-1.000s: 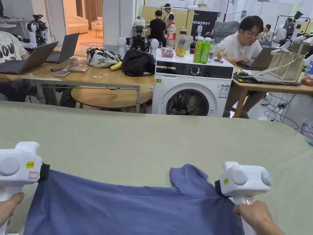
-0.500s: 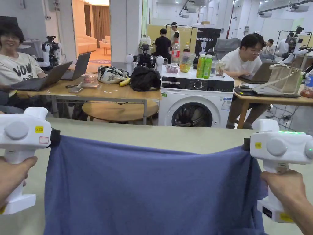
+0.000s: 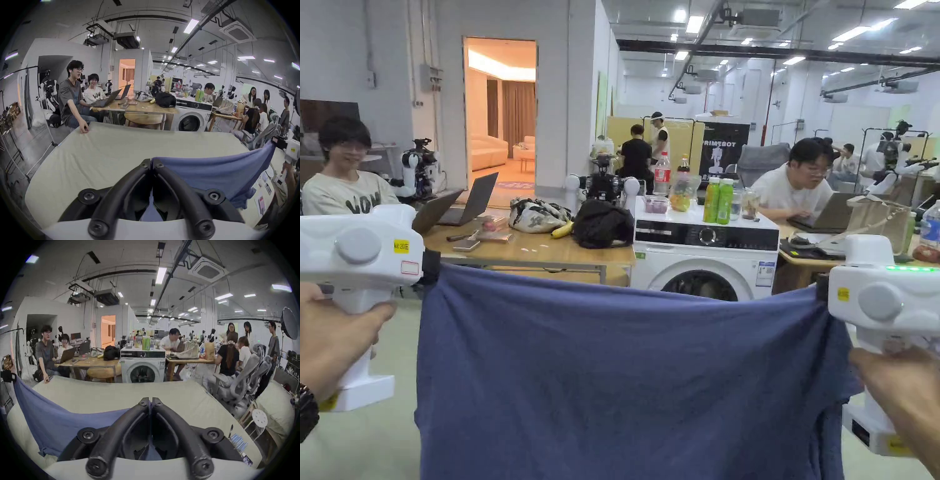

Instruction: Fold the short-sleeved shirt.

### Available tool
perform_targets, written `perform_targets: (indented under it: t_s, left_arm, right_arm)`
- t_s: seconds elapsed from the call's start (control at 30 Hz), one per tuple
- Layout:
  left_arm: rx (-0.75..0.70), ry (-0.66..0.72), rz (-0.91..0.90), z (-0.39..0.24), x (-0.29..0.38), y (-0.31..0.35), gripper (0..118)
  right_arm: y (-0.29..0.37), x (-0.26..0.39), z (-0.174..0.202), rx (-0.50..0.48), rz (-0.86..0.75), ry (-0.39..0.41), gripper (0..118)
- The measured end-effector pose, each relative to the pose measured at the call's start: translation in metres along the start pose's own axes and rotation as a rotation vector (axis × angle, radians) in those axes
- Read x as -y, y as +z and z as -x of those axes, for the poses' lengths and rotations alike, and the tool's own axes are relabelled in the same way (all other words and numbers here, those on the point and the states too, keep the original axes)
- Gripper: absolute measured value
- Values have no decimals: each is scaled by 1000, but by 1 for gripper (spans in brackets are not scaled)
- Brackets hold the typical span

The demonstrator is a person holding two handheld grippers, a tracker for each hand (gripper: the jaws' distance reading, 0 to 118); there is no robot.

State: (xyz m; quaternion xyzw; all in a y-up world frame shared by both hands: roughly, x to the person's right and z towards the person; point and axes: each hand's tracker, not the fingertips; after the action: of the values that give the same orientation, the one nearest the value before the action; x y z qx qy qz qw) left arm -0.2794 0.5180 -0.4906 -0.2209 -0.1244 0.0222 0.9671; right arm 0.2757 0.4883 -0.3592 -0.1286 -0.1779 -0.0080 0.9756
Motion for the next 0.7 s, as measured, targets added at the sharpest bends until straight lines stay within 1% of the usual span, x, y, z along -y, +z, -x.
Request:
perform_targets:
  t_s: [0.1, 0.37, 0.47, 0.57, 0.67, 0.7]
  left_arm:
    - [-2, -10, -24, -3, -20, -1, 0]
    - [-18, -27, -82, -9, -88, -6, 0]
    - [-32, -41, -116, -12, -115, -3, 0]
    - [-37, -37, -148, -11, -143, 1, 0]
    - [-37, -12, -190, -9, -168, 6, 0]
    - [-46, -18, -191, -10, -176, 8, 0]
  right_arm:
    - [-4, -21, 4, 17, -28, 13, 0]
    - [-27, -91, 5, 33, -83, -24, 0]
    - [-29, -122, 8, 38, -116, -19, 0]
    - [-29, -152, 11, 53, -152, 4, 0]
    - [-29, -184, 8, 48, -175, -29, 0]
    - [-28, -192, 8, 54, -182, -25, 0]
